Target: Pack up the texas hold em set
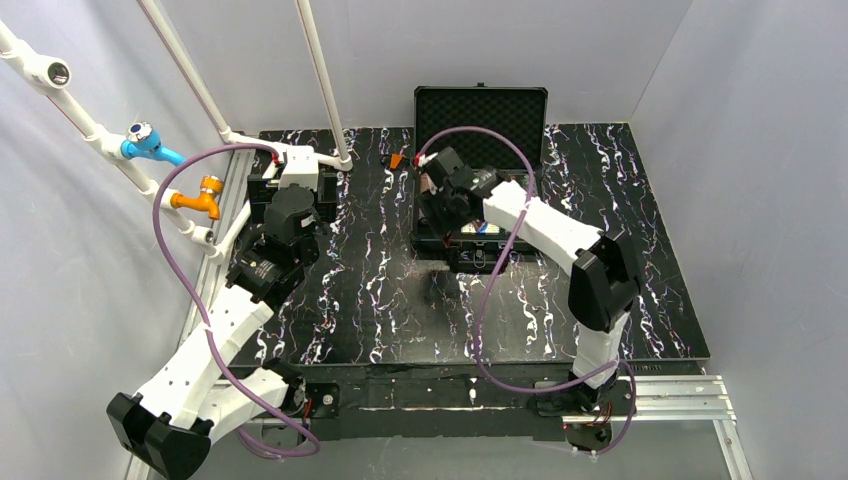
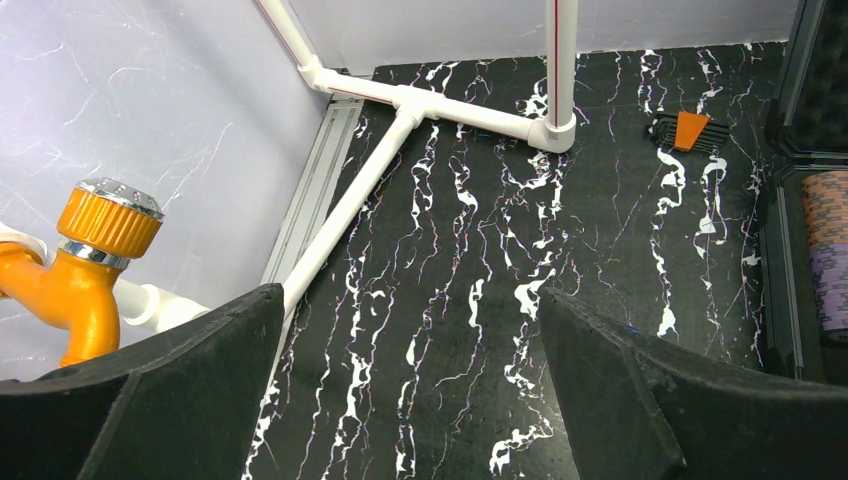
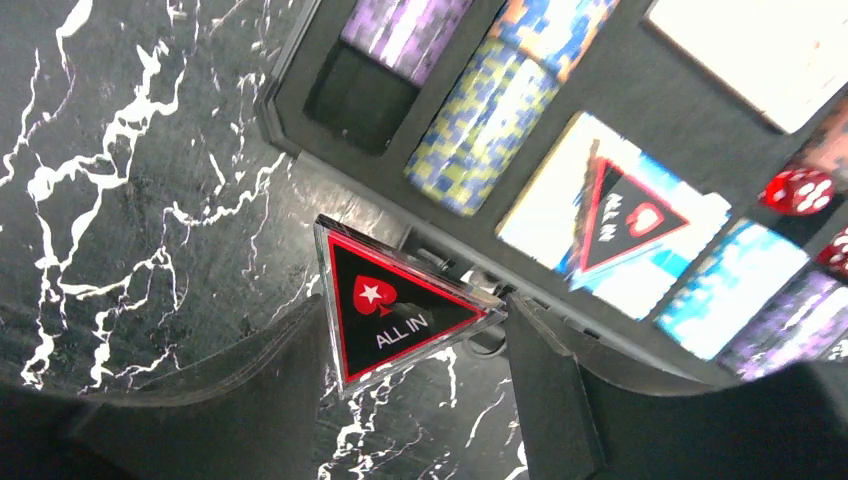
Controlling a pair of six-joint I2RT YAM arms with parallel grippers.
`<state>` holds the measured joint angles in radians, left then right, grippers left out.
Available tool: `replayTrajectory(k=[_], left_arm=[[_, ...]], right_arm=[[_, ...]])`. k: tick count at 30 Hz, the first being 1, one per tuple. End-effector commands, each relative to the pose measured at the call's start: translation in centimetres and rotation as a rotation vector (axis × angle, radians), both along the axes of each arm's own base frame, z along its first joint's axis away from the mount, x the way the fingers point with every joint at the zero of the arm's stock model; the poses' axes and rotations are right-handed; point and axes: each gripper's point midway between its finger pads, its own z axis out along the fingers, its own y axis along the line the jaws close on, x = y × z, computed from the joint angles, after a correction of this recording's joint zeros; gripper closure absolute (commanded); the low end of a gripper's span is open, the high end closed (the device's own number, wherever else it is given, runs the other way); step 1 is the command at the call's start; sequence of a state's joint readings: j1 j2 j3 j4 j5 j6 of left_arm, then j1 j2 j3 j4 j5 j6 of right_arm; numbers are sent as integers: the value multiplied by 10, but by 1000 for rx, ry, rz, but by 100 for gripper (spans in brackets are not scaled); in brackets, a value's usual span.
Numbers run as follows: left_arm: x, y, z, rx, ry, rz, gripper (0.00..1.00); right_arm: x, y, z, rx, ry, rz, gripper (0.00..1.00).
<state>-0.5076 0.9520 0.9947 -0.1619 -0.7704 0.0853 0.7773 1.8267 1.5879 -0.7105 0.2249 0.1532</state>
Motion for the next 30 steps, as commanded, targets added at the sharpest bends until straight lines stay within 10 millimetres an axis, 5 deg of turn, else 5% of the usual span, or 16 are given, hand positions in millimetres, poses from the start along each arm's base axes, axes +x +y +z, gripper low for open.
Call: replayTrajectory(k=[1, 9, 20, 30], left_arm=[[-2, 4, 11, -21, -34, 19, 2], [1, 1, 9, -17, -24, 8, 2], [5, -2, 3, -6, -4, 0, 2], [9, -6, 2, -5, 7, -15, 2]], right_arm=[[59, -17, 33, 5, -77, -30, 42], [124, -64, 36, -8, -117, -138, 42], [163, -78, 19, -55, -134, -88, 42], [178, -78, 2, -64, -129, -83, 42]])
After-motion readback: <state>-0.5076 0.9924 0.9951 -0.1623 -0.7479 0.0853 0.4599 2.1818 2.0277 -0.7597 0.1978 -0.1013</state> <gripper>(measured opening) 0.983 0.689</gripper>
